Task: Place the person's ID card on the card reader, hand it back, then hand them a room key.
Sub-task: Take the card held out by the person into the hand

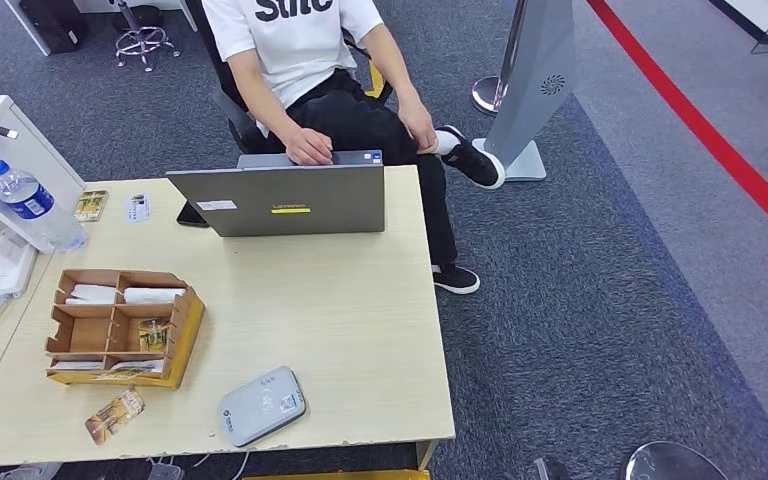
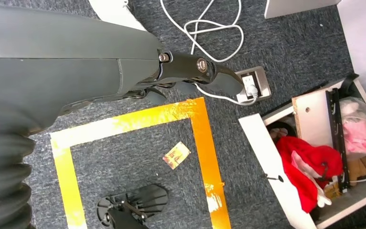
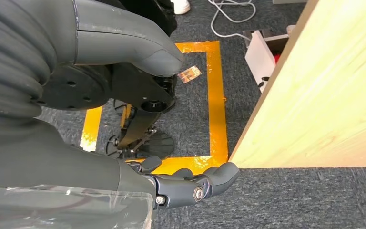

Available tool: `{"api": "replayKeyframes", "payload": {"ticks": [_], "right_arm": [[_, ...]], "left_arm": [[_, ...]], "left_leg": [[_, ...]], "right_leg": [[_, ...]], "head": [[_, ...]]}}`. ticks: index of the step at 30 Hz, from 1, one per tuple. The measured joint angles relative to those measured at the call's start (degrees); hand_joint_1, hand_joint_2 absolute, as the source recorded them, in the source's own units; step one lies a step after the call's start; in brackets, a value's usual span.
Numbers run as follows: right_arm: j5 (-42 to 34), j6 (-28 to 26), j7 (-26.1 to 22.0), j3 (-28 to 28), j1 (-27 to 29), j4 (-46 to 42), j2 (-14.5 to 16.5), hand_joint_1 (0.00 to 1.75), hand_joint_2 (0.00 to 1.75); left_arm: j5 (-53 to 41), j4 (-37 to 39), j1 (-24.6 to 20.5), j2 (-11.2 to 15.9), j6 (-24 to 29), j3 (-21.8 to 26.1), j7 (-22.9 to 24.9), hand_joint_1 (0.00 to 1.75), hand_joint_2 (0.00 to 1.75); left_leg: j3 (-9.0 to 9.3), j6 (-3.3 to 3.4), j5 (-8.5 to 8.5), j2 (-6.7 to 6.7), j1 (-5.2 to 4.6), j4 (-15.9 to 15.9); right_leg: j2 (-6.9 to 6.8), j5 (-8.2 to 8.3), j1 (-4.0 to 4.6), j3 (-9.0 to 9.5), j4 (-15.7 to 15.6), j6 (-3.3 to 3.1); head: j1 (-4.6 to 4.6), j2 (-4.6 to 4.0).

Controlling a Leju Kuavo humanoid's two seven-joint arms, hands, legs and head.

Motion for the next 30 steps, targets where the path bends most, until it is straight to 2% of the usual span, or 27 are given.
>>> {"api": "replayKeyframes", "payload": {"ticks": [5, 12, 16, 25, 30], "right_arm": [[1.9, -4.06, 3.11, -0.34, 2.62, -7.17, -1.91, 0.0, 1.75], [5.87, -11.91, 10.49, -2.98, 9.22, -19.3, -3.89, 0.0, 1.75], [6.46, -16.65, 13.44, -3.88, 13.92, -27.98, -5.59, 0.0, 1.75], [6.35, -19.8, 14.74, -4.33, 17.85, -38.35, -8.21, 0.0, 1.75], [3.57, -22.61, 14.65, -4.21, 18.61, -41.68, -9.2, 0.0, 1.75]], "left_arm": [[-1.46, 0.56, 0.03, -0.01, -0.26, 1.28, -0.15, 0.0, 1.75], [-0.85, 4.79, 2.06, -1.24, -4.85, 4.46, 5.36, 0.0, 1.75], [-0.33, 7.61, 4.34, -2.64, -5.1, 5.88, 6.32, 0.0, 1.75], [-0.07, 9.55, 4.94, -3.28, -4.93, 7.36, 6.72, 0.0, 1.75], [-0.18, 9.52, 4.88, -3.29, -4.34, 7.87, 4.99, 0.0, 1.75]], "left_leg": [[-0.01, 0.0, 0.0, 0.0, 0.0, 0.0], [-0.01, 0.03, -0.07, 0.02, -0.02, -0.01], [-0.03, 0.04, -0.15, 0.02, -0.02, -0.01], [0.0, 0.03, -0.15, 0.01, 0.0, -0.02], [0.05, 0.0, -0.13, 0.01, 0.0, -0.01]], "right_leg": [[0.0, 0.0, 0.0, 0.0, 0.0, 0.0], [0.01, -0.06, 0.0, 0.0, -0.01, -0.02], [0.0, -0.15, 0.0, -0.01, -0.03, -0.06], [-0.01, -0.15, 0.0, 0.04, -0.02, -0.06], [0.0, -0.15, 0.0, 0.03, -0.01, -0.06]], "head": [[0.0, 0.0], [-0.01, 0.0], [0.02, 0.01], [-0.01, 0.0], [0.01, 0.01]]}}
